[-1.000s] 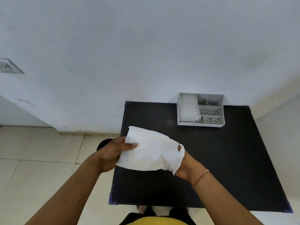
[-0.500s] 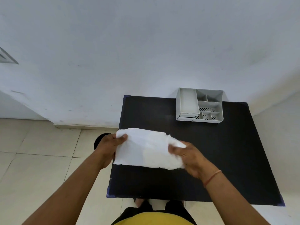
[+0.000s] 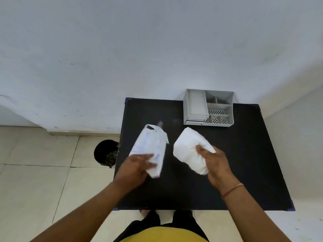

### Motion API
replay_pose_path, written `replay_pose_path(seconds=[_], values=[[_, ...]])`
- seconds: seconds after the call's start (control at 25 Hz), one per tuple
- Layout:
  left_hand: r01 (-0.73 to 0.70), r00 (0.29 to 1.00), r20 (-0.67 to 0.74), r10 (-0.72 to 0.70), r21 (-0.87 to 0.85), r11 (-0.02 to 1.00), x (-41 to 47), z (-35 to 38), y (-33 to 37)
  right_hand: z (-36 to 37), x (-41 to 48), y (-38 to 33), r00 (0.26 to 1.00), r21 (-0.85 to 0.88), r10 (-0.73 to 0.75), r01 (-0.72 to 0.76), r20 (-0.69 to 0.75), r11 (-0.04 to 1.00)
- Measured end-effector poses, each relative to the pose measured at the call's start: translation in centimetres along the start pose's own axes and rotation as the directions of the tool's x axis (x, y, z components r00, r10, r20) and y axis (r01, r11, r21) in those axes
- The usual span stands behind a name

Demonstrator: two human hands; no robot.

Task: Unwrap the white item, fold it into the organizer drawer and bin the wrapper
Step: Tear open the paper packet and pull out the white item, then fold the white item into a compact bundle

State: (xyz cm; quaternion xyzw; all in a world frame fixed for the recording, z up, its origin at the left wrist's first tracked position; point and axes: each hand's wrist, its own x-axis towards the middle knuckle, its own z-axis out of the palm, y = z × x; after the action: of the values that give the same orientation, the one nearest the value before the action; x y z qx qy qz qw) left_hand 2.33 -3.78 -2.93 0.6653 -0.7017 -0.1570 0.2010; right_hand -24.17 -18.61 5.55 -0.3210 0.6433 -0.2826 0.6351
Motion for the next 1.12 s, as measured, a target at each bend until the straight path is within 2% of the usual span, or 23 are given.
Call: replay_pose_path(seconds=[0.04, 0.08, 0.16, 0.2, 0.28, 0.4, 0.48, 0.52, 0.56, 0.6, 0.64, 0.68, 0.72, 0.76, 0.8, 0.84, 0.88, 0.92, 0.96, 1.0, 1.04, 1.08, 1.12], values=[[-0.134, 0.977, 0.179, 0.119, 0.073, 0.988, -0.5, 2.0, 0.1, 0.2, -0.2, 0.2, 1.000, -0.009, 0.001, -0.001, 0.003, 1.000], [-0.219, 0.915, 0.374, 0.151, 0.145, 0.965, -1.1, 3.5, -0.1, 0.4, -0.3, 0.5, 1.000, -0.020, 0.008, -0.007, 0.008, 1.000], [-0.210, 0.759, 0.651, -0.010, 0.259, 0.943, -2.1, 5.4, -1.5, 0.4, -0.5, 0.7, 1.000, -0.040, 0.011, -0.010, 0.021, 0.999], [-0.178, 0.707, 0.699, -0.109, 0.325, 0.929, -2.3, 5.5, -2.1, 0.4, -0.7, 0.8, 0.999, -0.043, 0.011, -0.009, 0.030, 0.999], [-0.169, 0.668, 0.708, -0.230, 0.446, 0.879, -2.2, 5.0, -3.2, 0.3, -0.8, 1.0, 0.999, -0.055, 0.010, -0.008, 0.039, 0.998], [-0.082, 0.684, 0.644, -0.343, 0.535, 0.841, -1.3, 3.7, -4.0, 0.2, -1.4, 0.8, 0.998, -0.012, 0.027, -0.026, 0.058, 1.000], [0.183, 0.752, 0.535, -0.385, 0.392, 0.902, 0.3, 2.7, -3.2, 0.4, -2.0, 0.6, 0.996, -0.028, 0.015, -0.012, 0.088, 1.000], [0.411, 0.772, 0.461, -0.438, 0.164, 0.897, 1.4, 1.8, -2.0, 0.7, -2.2, 0.5, 0.994, -0.079, -0.045, 0.052, 0.099, 0.995], [0.643, 0.716, 0.464, -0.521, -0.150, 0.751, 2.6, 0.5, -0.2, 1.1, -2.6, 0.3, 0.980, -0.157, -0.165, 0.182, 0.110, 0.971], [0.793, 0.608, 0.583, -0.539, -0.417, 0.444, 4.0, -0.7, 1.5, 1.4, -3.0, 0.2, 0.928, -0.248, -0.342, 0.370, 0.150, 0.895], [0.829, 0.534, 0.738, -0.412, -0.552, 0.085, 4.9, -1.7, 3.0, 1.5, -3.4, 0.2, 0.806, -0.338, -0.546, 0.592, 0.230, 0.732], [0.790, 0.546, 0.816, -0.191, -0.577, -0.207, 5.5, -2.5, 4.1, 1.5, -3.5, 0.3, 0.612, -0.423, -0.699, 0.781, 0.371, 0.459], [0.731, 0.600, 0.800, -0.006, -0.552, -0.402, 6.0, -3.4, 5.1, 1.5, -3.6, 0.2, 0.403, -0.473, -0.714, 0.874, 0.572, 0.115], [0.670, 0.668, 0.735, 0.114, -0.528, -0.522, 6.3, -4.1, 5.8, 1.4, -3.5, 0.3, 0.264, -0.460, -0.612, 0.868, 0.746, -0.186], [0.605, 0.729, 0.665, 0.163, -0.513, -0.609, 6.4, -4.5, 6.2, 1.2, -3.5, 0.3, 0.227, -0.443, -0.509, 0.823, 0.830, -0.356], [0.550, 0.764, 0.629, 0.144, -0.518, -0.655, 6.5, -4.5, 6.1, 0.9, -3.8, 0.3, 0.257, -0.476, -0.490, 0.783, 0.833, -0.399], [0.515, 0.767, 0.638, 0.072, -0.544, -0.662, 6.7, -4.5, 6.0, 0.4, -4.1, 0.3, 0.321, -0.560, -0.552, 0.755, 0.770, -0.342], [0.482, 0.757, 0.653, -0.022, -0.582, -0.655, 6.9, -4.5, 5.7, 0.0, -4.4, 0.1, 0.418, -0.667, -0.640, 0.717, 0.644, -0.203], [0.449, 0.759, 0.646, -0.084, -0.612, -0.651, 6.9, -4.5, 5.5, -0.8, -4.8, -0.1, 0.536, -0.751, -0.709, 0.660, 0.458, 0.014], [0.412, 0.775, 0.624, -0.106, -0.625, -0.663, 7.0, -4.6, 5.5, -1.4, -5.2, -0.4, 0.677, -0.760, -0.692, 0.580, 0.250, 0.293], [0.377, 0.795, 0.596, -0.115, -0.632, -0.677, 7.1, -4.9, 5.8, -1.9, -5.4, -0.7, 0.817, -0.644, -0.571, 0.479, 0.078, 0.596], [0.342, 0.813, 0.569, -0.124, -0.638, -0.690, 7.1, -5.2, 6.3, -2.1, -5.7, -1.0, 0.932, -0.378, -0.361, 0.338, 0.011, 0.862], [0.313, 0.825, 0.548, -0.139, -0.647, -0.695, 7.2, -5.5, 7.1, -1.9, -6.0, -1.3, 0.985, -0.031, -0.156, 0.158, 0.079, 0.987]])
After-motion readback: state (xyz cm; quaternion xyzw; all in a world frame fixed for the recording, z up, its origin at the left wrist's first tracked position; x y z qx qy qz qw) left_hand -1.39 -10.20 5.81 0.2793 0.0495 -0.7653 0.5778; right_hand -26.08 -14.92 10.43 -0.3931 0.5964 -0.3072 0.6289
